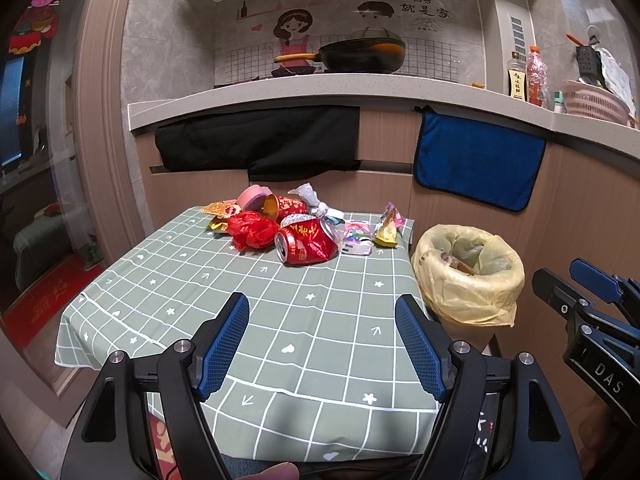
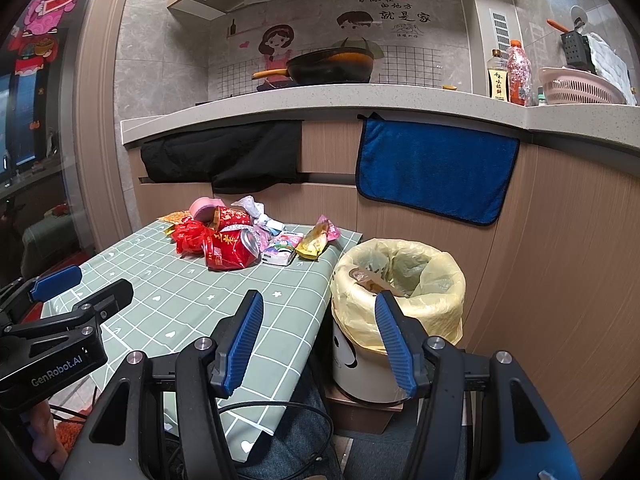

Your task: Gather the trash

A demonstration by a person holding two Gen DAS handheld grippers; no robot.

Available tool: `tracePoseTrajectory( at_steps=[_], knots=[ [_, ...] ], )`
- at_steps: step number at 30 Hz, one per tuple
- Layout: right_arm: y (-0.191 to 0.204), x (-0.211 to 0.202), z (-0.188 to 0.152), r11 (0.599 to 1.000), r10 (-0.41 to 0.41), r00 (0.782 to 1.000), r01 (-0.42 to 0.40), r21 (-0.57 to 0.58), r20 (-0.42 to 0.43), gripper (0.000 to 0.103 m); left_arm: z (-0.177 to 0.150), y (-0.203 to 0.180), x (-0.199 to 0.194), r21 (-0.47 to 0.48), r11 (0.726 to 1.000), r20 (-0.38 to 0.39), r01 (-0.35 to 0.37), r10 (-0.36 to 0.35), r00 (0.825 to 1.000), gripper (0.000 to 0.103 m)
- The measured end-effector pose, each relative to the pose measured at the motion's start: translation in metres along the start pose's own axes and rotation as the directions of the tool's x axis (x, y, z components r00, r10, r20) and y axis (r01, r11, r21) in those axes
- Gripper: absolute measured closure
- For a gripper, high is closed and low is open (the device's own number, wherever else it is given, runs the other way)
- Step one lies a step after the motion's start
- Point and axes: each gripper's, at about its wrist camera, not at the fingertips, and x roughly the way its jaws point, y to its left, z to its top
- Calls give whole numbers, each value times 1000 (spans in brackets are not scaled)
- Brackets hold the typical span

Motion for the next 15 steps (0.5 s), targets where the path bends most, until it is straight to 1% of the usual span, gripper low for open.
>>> tracePoseTrajectory(
  at_steps=[11, 13, 15],
  knots=[
    [-1, 0, 0, 1000, 2, 1000, -2, 1, -2, 47, 1, 5, 12, -7, 1000, -19, -1, 1, 1000, 28],
    [-1, 0, 0, 1000, 0, 1000, 0, 1, -2, 48, 4, 7, 15, -9, 1000, -24, 18, -18, 1000, 28],
    [-1, 2, 1, 1000, 0, 1000, 0, -1, -5, 48, 7, 10, 19, -8, 998, -20, 55, -55, 998, 29]
  ],
)
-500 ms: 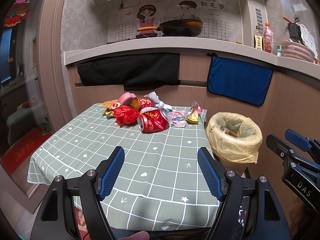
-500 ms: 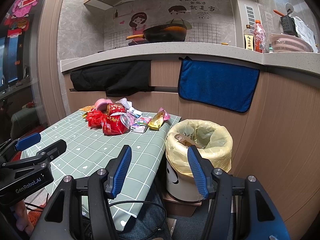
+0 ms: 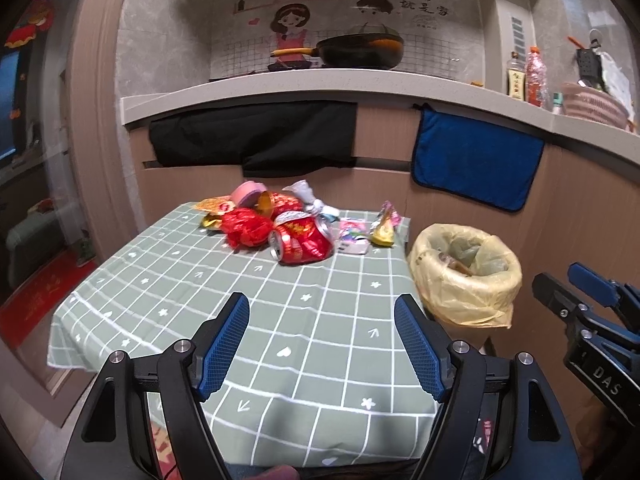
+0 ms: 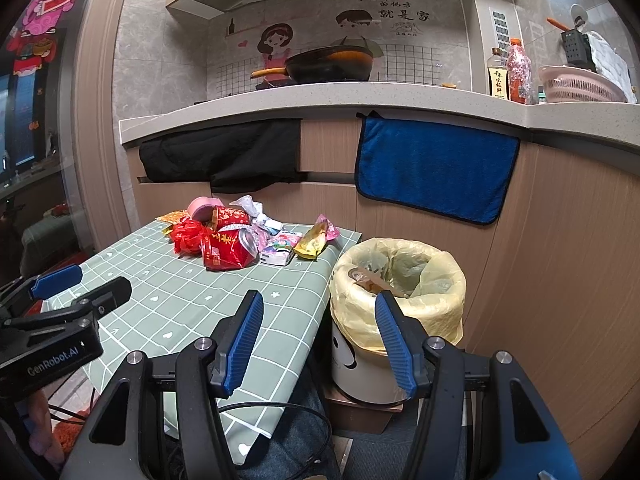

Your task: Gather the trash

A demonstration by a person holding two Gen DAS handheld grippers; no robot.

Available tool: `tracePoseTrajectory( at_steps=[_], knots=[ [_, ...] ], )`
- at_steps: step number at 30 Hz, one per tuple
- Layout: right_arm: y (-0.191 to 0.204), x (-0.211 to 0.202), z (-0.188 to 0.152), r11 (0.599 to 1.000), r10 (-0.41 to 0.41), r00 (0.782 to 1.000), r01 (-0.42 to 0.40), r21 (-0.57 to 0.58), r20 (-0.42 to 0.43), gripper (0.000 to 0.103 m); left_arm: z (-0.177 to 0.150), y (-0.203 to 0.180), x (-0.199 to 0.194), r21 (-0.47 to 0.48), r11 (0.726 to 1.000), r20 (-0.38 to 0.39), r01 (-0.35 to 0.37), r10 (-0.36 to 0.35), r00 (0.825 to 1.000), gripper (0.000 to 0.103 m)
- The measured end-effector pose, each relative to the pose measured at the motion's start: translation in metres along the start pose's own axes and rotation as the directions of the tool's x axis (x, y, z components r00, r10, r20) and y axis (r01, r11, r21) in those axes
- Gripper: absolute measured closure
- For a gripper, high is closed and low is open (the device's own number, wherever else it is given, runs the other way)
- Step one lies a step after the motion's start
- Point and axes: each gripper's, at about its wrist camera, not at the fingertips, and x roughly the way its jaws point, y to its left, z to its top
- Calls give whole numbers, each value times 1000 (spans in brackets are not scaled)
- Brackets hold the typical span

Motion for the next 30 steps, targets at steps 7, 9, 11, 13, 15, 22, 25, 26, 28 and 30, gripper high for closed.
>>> tracePoseTrajectory(
  at_steps=[7, 9, 11, 13, 15, 22, 25, 26, 28, 30],
  knots=[
    [-3, 28, 13, 1000, 20, 1000, -21, -7, -20, 48, 14, 13, 27, -8, 997, -32, 77, -77, 997, 33],
    [-2, 46, 21, 999, 38, 999, -38, -17, -27, 48, 19, 16, 41, 14, 998, -48, 63, -62, 997, 34],
    [-4, 65, 30, 999, 39, 999, -39, -24, -23, 48, 22, 22, 56, 4, 999, -72, 49, -49, 996, 34],
    [-6, 92, 43, 998, 55, 998, -56, -16, -30, 48, 25, 29, 72, -23, 999, -91, 35, -37, 995, 34],
    [-9, 121, 56, 997, 76, 996, -77, -6, -47, 48, 32, 37, 91, -48, 998, -91, 30, -34, 995, 36],
    [-11, 234, 84, 994, 105, 984, -100, 39, -146, 48, 55, 60, 160, -86, 996, -123, 31, -42, 991, 38],
    [-9, 282, 88, 993, 115, 972, -106, 58, -204, 48, 57, 66, 185, -85, 995, -171, 49, -63, 983, 40],
    [-8, 297, 89, 992, 119, 967, -108, 59, -225, 48, 57, 70, 192, -89, 994, -186, 56, -72, 980, 41],
    [-4, 322, 89, 992, 127, 956, -115, 61, -264, 48, 56, 77, 204, -104, 993, -213, 56, -77, 974, 41],
    [-1, 348, 91, 992, 122, 949, -106, 70, -291, 48, 53, 86, 215, -132, 990, -240, 49, -79, 967, 41]
  ],
)
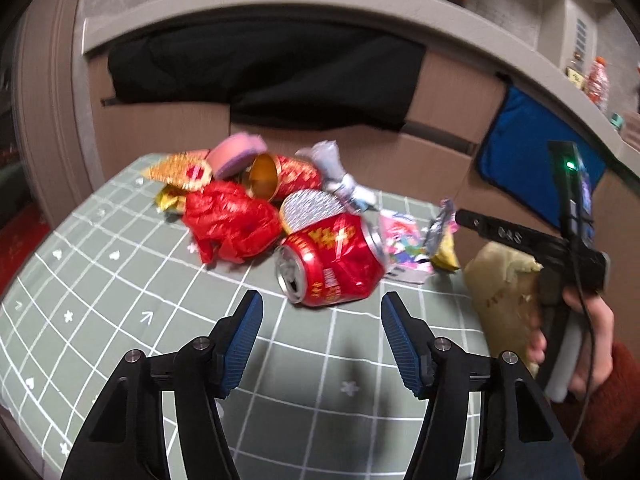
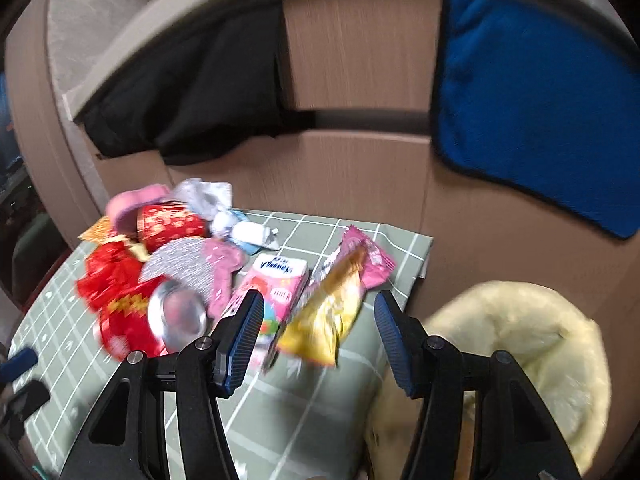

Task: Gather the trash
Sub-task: 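Grasp the red cola can with the left tool while the right tool grasps a wrapper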

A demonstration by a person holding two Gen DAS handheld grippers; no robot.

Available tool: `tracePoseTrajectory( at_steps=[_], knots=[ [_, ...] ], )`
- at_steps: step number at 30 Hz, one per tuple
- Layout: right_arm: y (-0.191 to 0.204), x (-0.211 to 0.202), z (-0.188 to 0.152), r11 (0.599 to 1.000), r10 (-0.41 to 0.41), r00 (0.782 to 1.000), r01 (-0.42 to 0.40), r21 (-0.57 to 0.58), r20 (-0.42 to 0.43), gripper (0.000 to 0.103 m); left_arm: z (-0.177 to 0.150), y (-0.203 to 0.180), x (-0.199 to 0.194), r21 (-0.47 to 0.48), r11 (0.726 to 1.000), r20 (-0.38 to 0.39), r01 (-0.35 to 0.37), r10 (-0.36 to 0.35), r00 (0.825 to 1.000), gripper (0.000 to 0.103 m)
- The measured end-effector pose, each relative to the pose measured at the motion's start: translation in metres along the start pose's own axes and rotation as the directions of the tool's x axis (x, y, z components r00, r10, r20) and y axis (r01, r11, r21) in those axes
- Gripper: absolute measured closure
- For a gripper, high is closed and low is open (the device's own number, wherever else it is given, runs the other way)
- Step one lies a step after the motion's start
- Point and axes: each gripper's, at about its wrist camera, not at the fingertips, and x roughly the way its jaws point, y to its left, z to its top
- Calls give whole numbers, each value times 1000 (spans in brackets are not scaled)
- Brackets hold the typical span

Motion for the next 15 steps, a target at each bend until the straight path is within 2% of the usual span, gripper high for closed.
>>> tracePoseTrajectory(
  at_steps=[3, 5, 10, 12, 14, 15],
  knots=[
    [-2, 37, 12, 999, -22, 999, 24, 30, -49, 49, 2, 14, 12, -45, 999, -26, 4, -5, 1000, 41],
    [-5, 58, 15, 998, -34, 996, 38, 50, -87, 54, 4, 21, 18, -70, 997, -38, 16, -19, 999, 41],
    [-8, 86, 10, 995, -51, 986, 64, 75, -160, 57, 13, 26, 36, -106, 992, -60, 73, -80, 995, 41],
    [-8, 84, 6, 997, -16, 988, 28, 72, -157, 66, 19, 27, 45, -118, 991, -57, 68, -75, 996, 41],
    [-6, 76, 3, 996, 64, 988, -54, 69, -144, 98, 24, 30, 55, -148, 988, -63, 44, -54, 997, 41],
    [-5, 72, 2, 993, 99, 985, -89, 75, -141, 98, 25, 31, 60, -161, 986, -68, 38, -50, 996, 41]
  ],
)
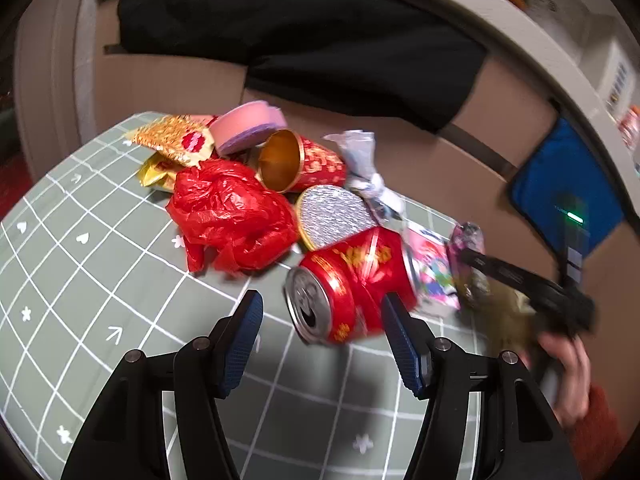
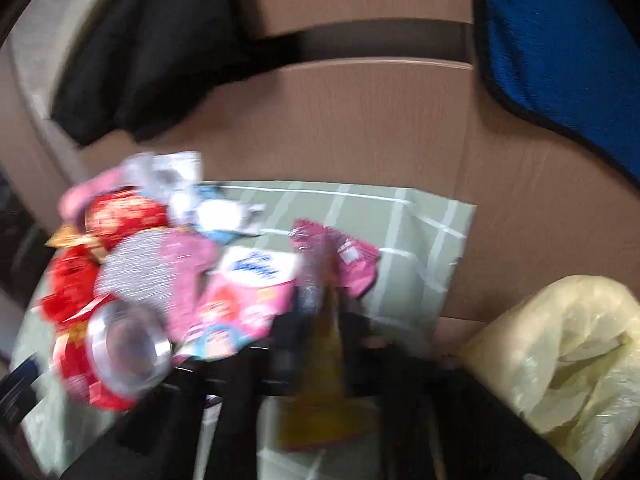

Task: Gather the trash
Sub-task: 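Grasp the red cola can with the left tool while the right tool grasps a wrapper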

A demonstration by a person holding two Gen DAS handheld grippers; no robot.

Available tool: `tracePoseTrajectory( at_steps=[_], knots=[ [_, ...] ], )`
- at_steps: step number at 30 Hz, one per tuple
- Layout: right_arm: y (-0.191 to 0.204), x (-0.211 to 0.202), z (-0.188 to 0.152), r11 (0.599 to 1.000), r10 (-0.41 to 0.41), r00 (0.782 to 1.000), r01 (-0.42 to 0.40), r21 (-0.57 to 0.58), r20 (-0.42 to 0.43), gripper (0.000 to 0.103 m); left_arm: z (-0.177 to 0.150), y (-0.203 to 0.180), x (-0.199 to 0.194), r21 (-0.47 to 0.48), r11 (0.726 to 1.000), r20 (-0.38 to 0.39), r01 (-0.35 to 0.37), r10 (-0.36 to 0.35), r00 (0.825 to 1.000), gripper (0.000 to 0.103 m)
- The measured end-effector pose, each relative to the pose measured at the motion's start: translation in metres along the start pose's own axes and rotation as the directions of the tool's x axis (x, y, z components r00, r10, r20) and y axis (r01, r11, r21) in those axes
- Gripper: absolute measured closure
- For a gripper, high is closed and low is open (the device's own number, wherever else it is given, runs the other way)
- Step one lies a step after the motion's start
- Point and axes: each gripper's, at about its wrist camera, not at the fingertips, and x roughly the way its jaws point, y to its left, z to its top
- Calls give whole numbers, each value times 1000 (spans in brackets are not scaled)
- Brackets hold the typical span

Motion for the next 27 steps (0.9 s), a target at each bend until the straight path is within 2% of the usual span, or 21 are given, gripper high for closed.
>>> tracePoseTrajectory(
  at_steps=[2, 10, 13, 15, 18, 24, 27],
  knots=[
    [2, -12, -5, 997, 74, 997, -74, 5, 7, 98, 2, 0, 9, -23, 1000, -16, -10, 10, 1000, 41],
    [15, -50, -24, 987, 156, 987, -154, -48, 40, 98, 3, -2, 40, -85, 995, -36, -59, 56, 998, 41],
    [18, -59, -32, 987, 146, 988, -143, -74, 51, 98, 0, 1, 49, -105, 993, -54, -58, 52, 997, 42],
    [19, -65, -37, 987, 140, 988, -135, -87, 58, 98, -1, -2, 51, -85, 995, -44, -55, 51, 998, 44],
    [24, -68, -45, 984, 148, 988, -142, -108, 51, 98, 0, -7, 54, -67, 997, -34, -36, 34, 999, 55],
    [29, -71, -58, 980, 165, 986, -159, -120, 37, 98, -1, -9, 49, -61, 997, -23, -50, 49, 999, 56],
    [31, -76, -63, 977, 176, 984, -171, -127, 33, 98, -4, -8, 25, -15, 998, 32, -56, 57, 998, 56]
  ],
)
